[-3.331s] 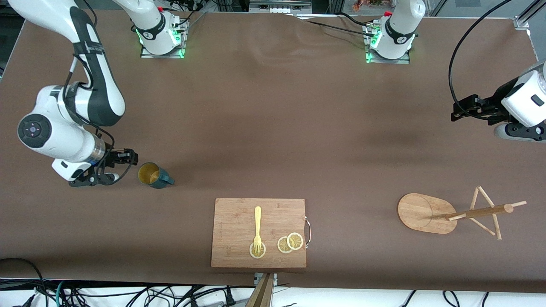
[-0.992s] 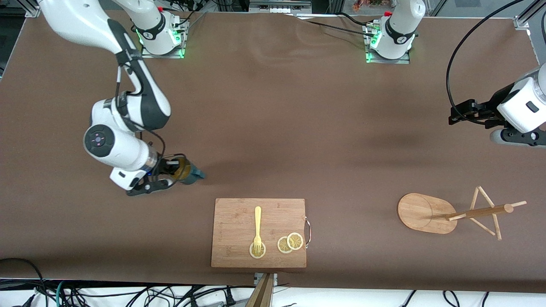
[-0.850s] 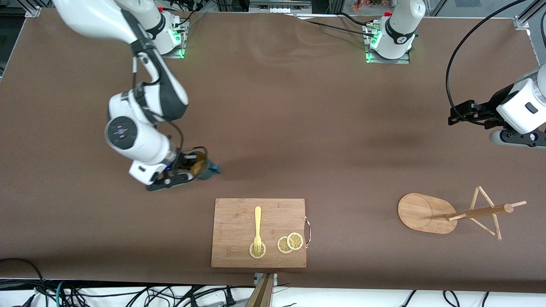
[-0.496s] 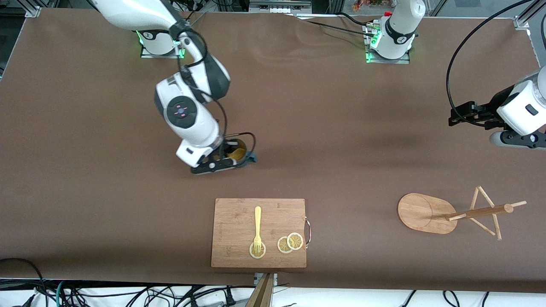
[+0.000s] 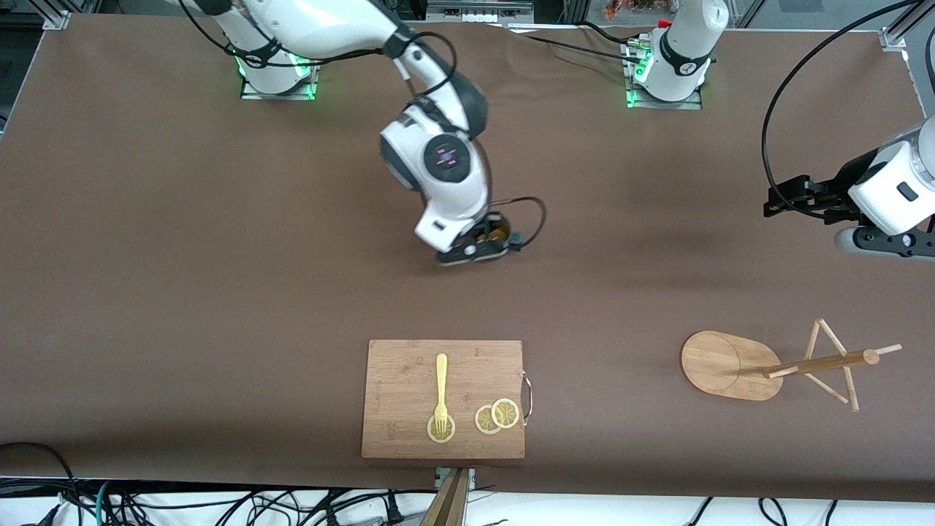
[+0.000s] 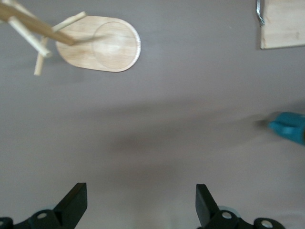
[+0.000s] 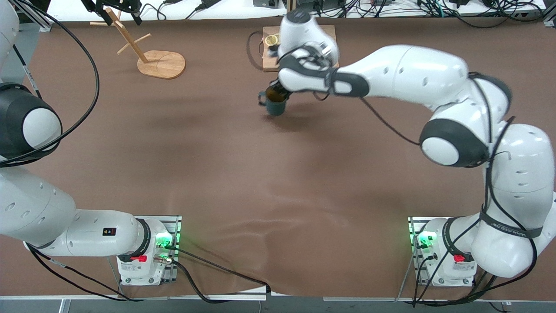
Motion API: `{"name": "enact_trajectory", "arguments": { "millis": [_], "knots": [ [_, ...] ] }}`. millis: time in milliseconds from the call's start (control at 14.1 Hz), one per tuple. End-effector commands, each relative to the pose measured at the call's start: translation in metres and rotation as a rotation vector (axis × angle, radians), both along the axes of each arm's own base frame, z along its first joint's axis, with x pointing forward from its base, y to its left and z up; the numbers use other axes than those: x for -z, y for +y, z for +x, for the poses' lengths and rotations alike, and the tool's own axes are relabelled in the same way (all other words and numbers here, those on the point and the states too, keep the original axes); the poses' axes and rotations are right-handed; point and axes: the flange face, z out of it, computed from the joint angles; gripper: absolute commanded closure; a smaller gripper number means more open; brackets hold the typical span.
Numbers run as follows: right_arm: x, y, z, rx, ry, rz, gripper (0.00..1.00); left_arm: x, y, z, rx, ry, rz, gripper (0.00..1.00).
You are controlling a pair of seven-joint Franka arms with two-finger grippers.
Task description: Pass cup and hang on rack
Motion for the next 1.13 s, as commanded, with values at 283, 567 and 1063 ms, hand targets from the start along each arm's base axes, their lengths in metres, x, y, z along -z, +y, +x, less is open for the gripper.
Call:
{"name": "enact_trajectory", "arguments": {
  "millis": [283,567,1063],
  "knots": [
    [0.03,0.078,-0.06,-0.108,-0.116,0.012,0.95,0.041,0.005,-0.005,0.456,0.054,-0.118,0.0],
    [0.039,0.084,-0.065,-0.095,-0.122,0.007,0.94,0.089,0.009,-0.016,0.76,0.097,-0.253,0.0],
    [0.038,0.082,-0.062,-0.089,-0.13,0.006,0.63,0.199,-0.018,-0.04,1.073,-0.054,-0.535,0.0]
  ]
}}
